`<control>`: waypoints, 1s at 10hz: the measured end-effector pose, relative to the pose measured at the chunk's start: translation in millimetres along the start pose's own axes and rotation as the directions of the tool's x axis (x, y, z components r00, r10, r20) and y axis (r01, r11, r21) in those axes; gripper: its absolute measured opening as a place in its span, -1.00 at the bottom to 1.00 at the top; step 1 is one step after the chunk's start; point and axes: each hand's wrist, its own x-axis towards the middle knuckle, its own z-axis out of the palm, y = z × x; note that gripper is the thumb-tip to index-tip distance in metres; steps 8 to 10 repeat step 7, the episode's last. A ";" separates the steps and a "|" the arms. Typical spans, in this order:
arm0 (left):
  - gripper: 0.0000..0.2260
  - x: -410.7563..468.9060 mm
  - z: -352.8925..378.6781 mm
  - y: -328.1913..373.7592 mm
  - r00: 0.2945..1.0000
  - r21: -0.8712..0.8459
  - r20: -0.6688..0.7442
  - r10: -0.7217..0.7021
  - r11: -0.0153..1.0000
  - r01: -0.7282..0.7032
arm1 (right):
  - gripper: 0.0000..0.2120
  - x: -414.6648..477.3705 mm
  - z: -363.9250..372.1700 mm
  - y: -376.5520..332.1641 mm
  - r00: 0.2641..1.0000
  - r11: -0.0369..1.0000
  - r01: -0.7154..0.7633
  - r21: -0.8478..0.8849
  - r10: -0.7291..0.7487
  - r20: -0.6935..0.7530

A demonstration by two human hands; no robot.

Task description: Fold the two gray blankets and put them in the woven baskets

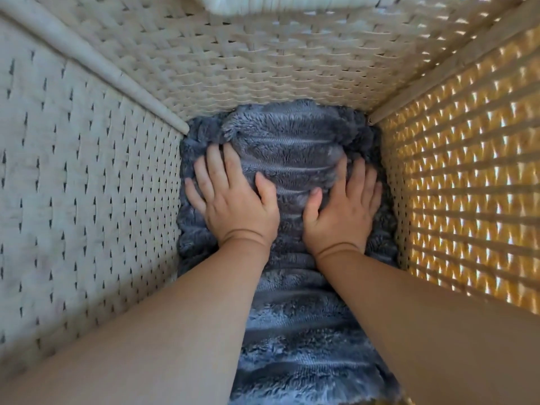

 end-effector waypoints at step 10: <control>-0.73 -66.7 -524.6 69.8 0.808 -0.554 0.589 0.024 0.740 0.382 | -0.79 -193.4 -502.8 -89.6 0.751 0.496 -0.636 0.591 0.221 0.622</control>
